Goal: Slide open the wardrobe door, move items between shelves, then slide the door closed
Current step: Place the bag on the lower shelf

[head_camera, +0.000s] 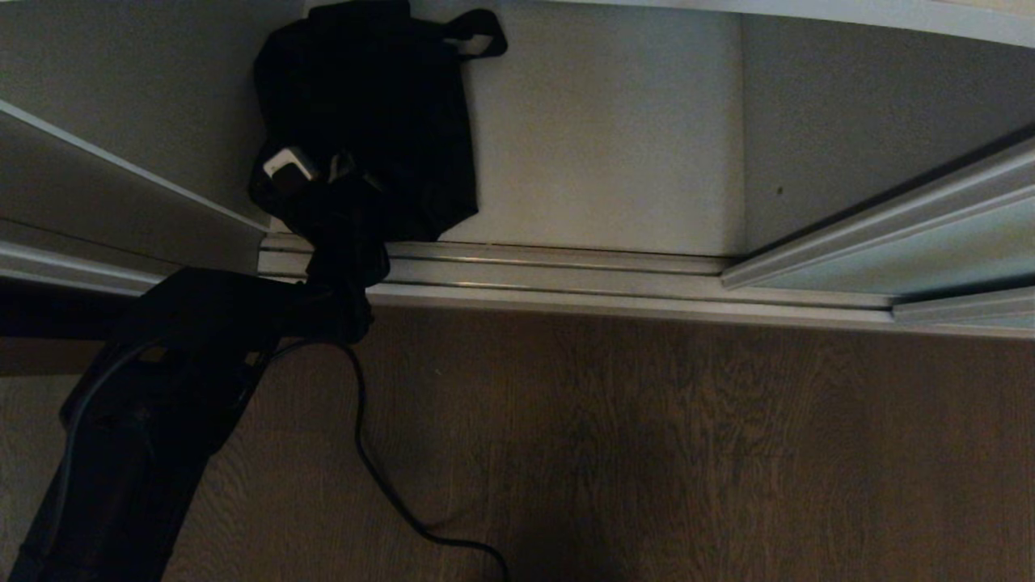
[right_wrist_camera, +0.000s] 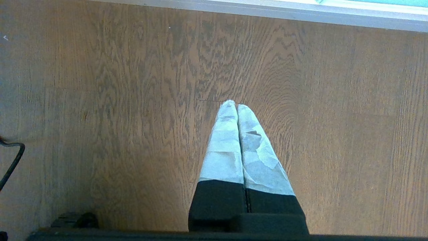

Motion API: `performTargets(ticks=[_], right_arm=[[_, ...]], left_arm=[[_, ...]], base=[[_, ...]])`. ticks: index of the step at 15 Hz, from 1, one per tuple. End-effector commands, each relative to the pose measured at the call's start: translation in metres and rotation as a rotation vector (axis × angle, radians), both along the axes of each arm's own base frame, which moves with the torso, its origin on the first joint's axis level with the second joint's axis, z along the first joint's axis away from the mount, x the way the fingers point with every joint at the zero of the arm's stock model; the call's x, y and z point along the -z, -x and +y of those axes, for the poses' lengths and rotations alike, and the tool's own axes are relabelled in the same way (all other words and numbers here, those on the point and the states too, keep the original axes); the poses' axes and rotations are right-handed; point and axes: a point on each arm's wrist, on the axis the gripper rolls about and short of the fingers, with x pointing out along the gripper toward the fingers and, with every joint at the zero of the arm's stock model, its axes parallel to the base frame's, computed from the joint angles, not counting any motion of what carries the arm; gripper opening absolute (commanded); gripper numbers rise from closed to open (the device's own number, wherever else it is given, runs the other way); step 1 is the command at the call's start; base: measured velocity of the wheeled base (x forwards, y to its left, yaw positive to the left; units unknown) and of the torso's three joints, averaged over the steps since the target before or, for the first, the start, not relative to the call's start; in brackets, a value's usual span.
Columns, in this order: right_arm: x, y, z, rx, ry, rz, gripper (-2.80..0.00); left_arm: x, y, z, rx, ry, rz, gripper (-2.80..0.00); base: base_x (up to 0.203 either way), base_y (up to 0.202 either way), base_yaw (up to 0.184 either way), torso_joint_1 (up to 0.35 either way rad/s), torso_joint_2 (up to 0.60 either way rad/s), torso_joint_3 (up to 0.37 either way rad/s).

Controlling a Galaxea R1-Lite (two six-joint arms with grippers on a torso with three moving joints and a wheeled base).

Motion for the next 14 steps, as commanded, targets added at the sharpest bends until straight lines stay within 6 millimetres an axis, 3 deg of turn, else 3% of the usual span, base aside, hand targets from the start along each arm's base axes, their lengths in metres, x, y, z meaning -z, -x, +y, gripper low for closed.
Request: performTargets(ticks=[1, 5, 12, 14], right_arm=[[0.001, 0.0, 0.0, 0.0, 0.0, -0.002, -2.8], [0.0, 0.0, 0.0, 0.0, 0.0, -0.003, -2.8], [0.001, 0.0, 0.0, 0.0, 0.0, -0.002, -2.8], [0.0, 0.0, 0.0, 0.0, 0.0, -0.003, -2.8]], left_arm=[[-0.002, 0.001, -0.003, 0.006, 0.003, -0.005, 0.0], [-0.021, 0.009, -0.002, 0.015, 0.011, -0.008, 0.0], [-0.04, 0.017, -0.01, 0.115, -0.102, 0.352, 0.0], [-0.055, 0.027, -0.009, 0.196, -0.066, 0.406, 0.0]], base=[[0.0, 0.0, 0.0, 0.0, 0.0, 0.0], [0.0, 0.0, 0.0, 0.0, 0.0, 0.0], [0.0, 0.0, 0.0, 0.0, 0.0, 0.0], [0.0, 0.0, 0.0, 0.0, 0.0, 0.0]])
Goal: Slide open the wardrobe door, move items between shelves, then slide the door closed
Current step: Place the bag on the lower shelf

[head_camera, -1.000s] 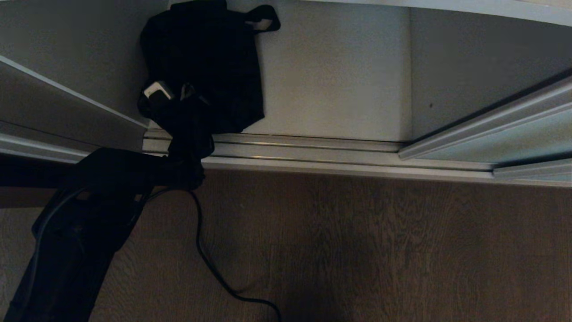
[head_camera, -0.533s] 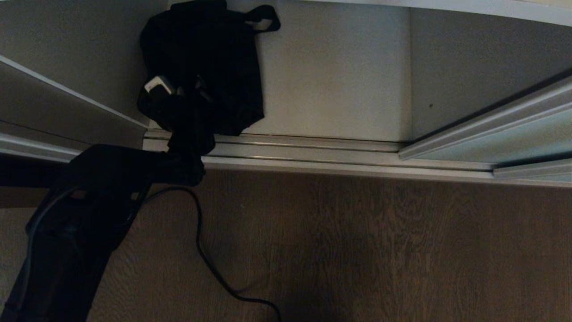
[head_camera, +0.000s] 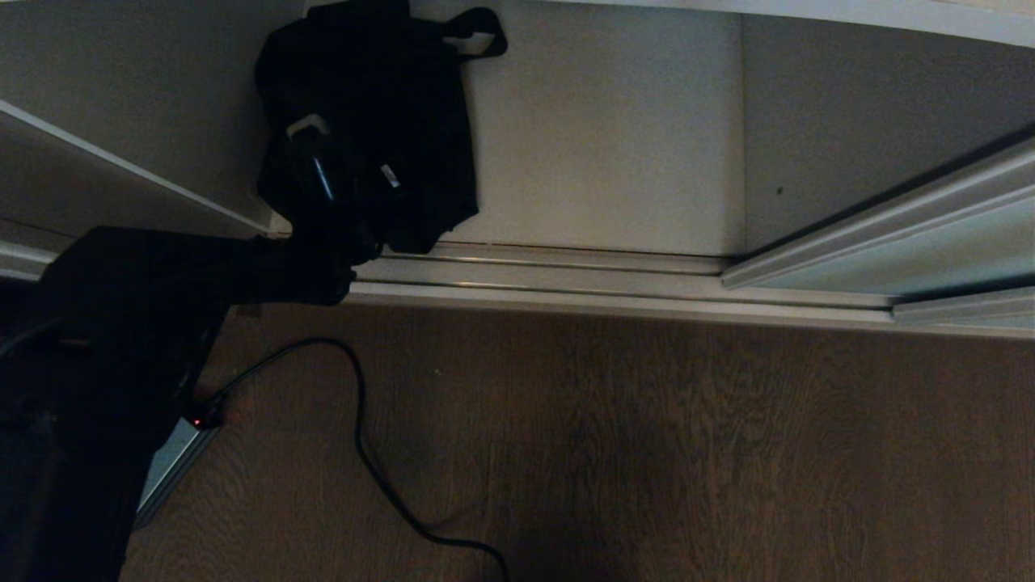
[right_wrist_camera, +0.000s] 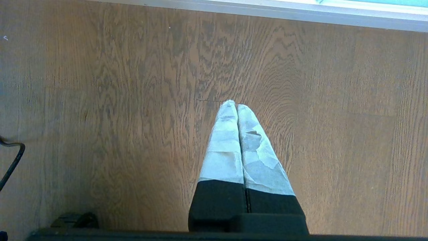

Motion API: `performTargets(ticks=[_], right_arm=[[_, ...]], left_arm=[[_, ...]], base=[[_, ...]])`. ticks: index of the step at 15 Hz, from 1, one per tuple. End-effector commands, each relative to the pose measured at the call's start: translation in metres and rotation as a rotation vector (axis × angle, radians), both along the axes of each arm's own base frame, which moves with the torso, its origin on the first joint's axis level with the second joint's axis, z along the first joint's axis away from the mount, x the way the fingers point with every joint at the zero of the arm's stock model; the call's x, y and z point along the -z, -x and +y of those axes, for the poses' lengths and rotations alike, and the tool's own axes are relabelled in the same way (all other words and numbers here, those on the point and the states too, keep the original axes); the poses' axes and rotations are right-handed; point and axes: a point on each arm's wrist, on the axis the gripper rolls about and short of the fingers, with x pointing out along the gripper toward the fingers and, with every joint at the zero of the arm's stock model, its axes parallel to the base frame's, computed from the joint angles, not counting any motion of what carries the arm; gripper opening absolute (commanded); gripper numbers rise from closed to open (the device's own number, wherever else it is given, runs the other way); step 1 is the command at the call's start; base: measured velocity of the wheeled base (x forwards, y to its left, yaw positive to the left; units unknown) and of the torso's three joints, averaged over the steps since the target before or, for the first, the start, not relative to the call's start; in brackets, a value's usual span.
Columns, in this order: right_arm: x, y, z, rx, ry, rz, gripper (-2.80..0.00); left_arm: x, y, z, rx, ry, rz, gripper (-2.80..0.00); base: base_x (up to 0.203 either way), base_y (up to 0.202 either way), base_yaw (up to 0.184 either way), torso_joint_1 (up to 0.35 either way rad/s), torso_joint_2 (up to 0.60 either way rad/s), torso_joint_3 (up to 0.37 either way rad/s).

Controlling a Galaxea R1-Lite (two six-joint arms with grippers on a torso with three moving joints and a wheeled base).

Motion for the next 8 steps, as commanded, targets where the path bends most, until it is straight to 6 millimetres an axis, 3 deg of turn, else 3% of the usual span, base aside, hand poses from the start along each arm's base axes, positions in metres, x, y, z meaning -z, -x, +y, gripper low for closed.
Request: performTargets(ticks=[1, 8], right_arm=[[0.0005, 0.0001, 0.0, 0.0, 0.0, -0.002, -2.8], [0.0002, 0.0002, 0.0, 0.0, 0.0, -0.003, -2.8]], left_arm=[[-0.0297, 0.0176, 0.0014, 0.095, 0.051, 0.009, 0.0], [-0.0349, 0.0255, 0.0016, 0.126, 0.033, 0.081, 0.0]], base=[[0.0, 0.0, 0.0, 0.0, 0.0, 0.0], [0.0, 0.0, 0.0, 0.0, 0.0, 0.0]])
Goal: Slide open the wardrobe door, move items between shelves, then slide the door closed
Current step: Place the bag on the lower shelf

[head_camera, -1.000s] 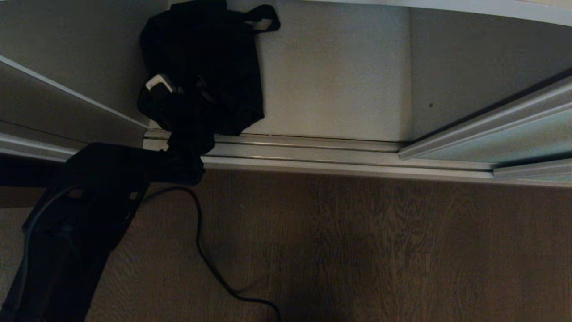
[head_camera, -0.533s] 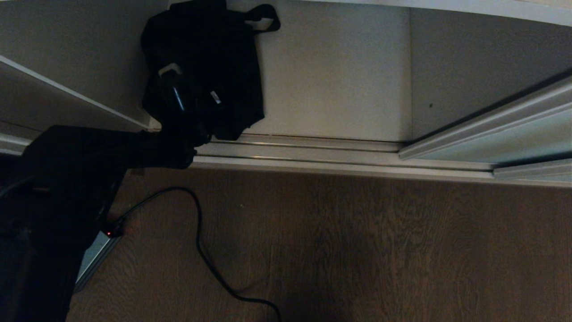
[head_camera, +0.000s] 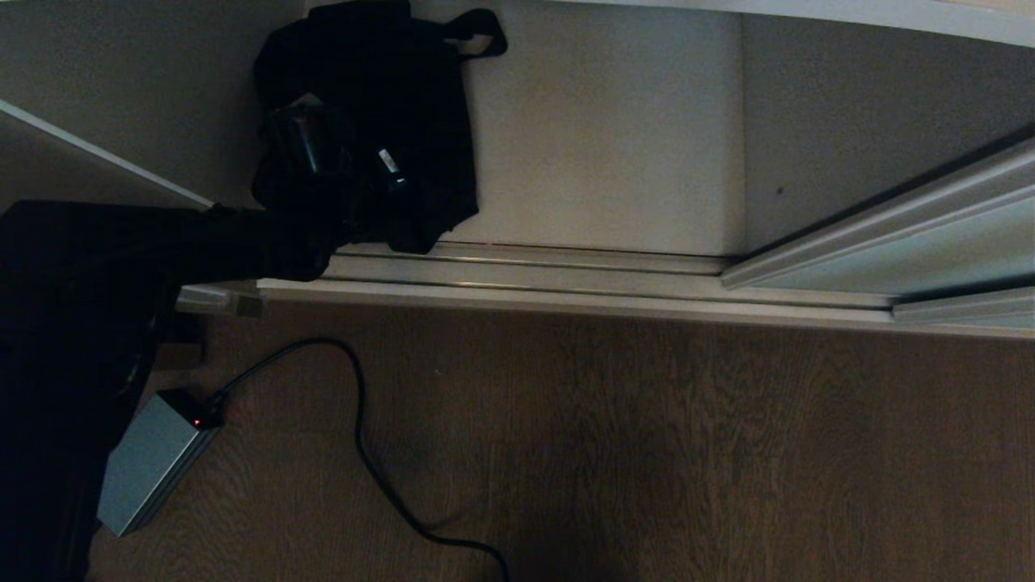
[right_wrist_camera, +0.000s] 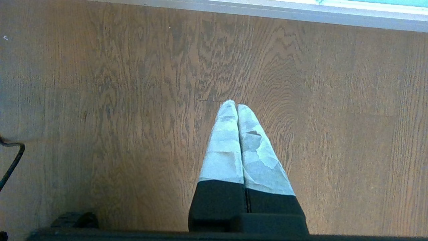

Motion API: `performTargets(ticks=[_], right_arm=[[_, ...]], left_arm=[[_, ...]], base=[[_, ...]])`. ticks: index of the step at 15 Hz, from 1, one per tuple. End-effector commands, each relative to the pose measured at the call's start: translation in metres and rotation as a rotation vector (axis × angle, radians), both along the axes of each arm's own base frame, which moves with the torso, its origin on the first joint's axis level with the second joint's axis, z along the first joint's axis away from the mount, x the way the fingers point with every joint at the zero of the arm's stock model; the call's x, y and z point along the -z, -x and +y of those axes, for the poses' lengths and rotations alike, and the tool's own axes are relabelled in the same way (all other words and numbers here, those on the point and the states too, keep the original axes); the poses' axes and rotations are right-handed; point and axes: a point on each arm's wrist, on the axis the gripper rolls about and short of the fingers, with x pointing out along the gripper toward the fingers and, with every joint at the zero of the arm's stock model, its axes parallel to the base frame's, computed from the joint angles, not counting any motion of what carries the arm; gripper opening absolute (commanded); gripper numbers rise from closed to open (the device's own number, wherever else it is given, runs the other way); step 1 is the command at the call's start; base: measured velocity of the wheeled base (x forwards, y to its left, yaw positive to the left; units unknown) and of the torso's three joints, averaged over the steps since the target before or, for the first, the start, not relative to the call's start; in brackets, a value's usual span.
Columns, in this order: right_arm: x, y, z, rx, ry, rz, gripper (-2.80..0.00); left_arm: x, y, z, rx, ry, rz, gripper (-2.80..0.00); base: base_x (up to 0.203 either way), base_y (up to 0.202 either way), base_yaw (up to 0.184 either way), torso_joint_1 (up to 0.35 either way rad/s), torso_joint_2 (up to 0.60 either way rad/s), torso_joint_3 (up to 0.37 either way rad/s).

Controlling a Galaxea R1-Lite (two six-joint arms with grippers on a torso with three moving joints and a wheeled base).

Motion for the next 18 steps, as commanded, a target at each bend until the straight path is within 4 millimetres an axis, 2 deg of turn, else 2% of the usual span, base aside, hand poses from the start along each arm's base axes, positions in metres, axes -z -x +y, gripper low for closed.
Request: performTargets(ticks=[1, 5, 11, 15, 18], right_arm=[[0.0, 0.0, 0.0, 0.0, 0.0, -0.002, -2.8], [0.0, 0.0, 0.0, 0.0, 0.0, -0.003, -2.8], [0.0, 0.0, 0.0, 0.0, 0.0, -0.003, -2.8], [0.0, 0.0, 0.0, 0.0, 0.0, -0.002, -2.8], [0.0, 0.0, 0.0, 0.0, 0.0, -0.003, -2.8]], left_arm=[[-0.006, 0.006, 0.001, -0.001, -0.006, 0.031, 0.0], [0.011, 0.007, -0.008, 0.014, -0.075, 0.161, 0.0], [0.015, 0.009, -0.008, 0.031, -0.125, 0.235, 0.0], [0.018, 0.016, -0.01, 0.162, -0.147, 0.352, 0.0], [0.01, 0.024, -0.01, 0.278, -0.122, 0.38, 0.0]], base=[[0.0, 0.0, 0.0, 0.0, 0.0, 0.0], [0.0, 0.0, 0.0, 0.0, 0.0, 0.0], [0.0, 0.0, 0.0, 0.0, 0.0, 0.0], [0.0, 0.0, 0.0, 0.0, 0.0, 0.0], [0.0, 0.0, 0.0, 0.0, 0.0, 0.0]])
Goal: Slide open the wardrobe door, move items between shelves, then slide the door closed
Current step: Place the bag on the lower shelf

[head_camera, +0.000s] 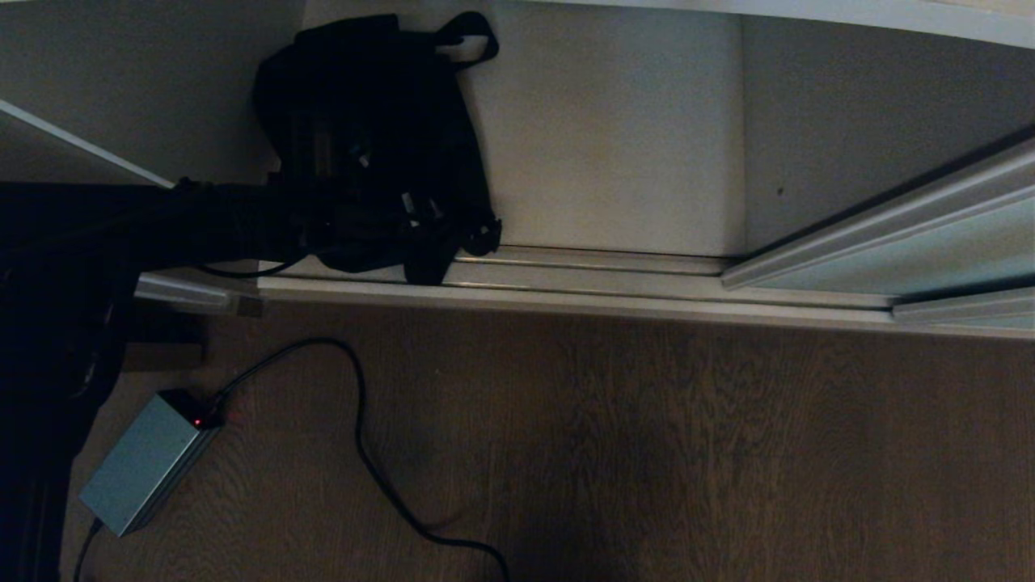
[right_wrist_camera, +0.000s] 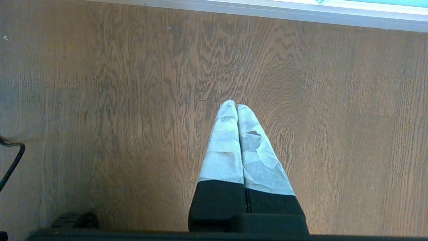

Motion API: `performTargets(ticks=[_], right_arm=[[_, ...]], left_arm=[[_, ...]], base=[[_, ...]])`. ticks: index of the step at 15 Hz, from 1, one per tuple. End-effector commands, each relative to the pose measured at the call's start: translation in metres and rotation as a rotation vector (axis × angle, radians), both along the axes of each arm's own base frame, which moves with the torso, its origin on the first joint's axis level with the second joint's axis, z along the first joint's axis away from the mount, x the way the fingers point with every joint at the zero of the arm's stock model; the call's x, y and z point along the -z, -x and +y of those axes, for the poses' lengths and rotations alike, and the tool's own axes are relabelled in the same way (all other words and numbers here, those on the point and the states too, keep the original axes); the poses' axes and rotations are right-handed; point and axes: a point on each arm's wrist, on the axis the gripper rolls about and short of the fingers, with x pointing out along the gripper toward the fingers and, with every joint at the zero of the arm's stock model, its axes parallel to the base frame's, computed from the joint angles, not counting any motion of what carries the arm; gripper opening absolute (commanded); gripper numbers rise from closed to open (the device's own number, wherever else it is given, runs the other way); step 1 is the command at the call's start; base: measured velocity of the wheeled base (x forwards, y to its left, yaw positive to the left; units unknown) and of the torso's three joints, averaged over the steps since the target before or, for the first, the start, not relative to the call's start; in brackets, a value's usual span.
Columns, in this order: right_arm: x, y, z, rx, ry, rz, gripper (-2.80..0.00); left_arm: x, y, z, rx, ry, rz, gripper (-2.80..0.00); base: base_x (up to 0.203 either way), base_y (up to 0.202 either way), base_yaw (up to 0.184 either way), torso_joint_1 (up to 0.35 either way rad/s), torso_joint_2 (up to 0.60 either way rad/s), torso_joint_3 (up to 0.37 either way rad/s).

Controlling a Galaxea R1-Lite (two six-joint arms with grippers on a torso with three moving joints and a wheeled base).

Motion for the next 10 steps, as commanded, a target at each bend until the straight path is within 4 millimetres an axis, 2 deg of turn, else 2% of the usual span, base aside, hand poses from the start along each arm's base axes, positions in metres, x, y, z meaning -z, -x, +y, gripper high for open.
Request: performTargets(ticks=[1, 4, 8, 10], right_arm=[[0.0, 0.0, 0.0, 0.0, 0.0, -0.002, -2.8], [0.0, 0.0, 0.0, 0.0, 0.0, -0.002, -2.8], [0.0, 0.0, 0.0, 0.0, 0.0, -0.002, -2.8], [0.001, 0.0, 0.0, 0.0, 0.0, -0.002, -2.8]], left_arm=[[-0.009, 0.003, 0.0, 0.013, 0.041, -0.022, 0.0], [-0.013, 0.001, -0.004, 0.003, 0.15, -0.062, 0.0], [0.002, -0.012, -0.007, -0.008, 0.141, -0.088, 0.0], [0.016, -0.022, -0.009, -0.026, 0.121, -0.1, 0.0]], base=[[0.0, 0.0, 0.0, 0.0, 0.0, 0.0], [0.0, 0.0, 0.0, 0.0, 0.0, 0.0], [0.0, 0.0, 0.0, 0.0, 0.0, 0.0], [0.0, 0.0, 0.0, 0.0, 0.0, 0.0]])
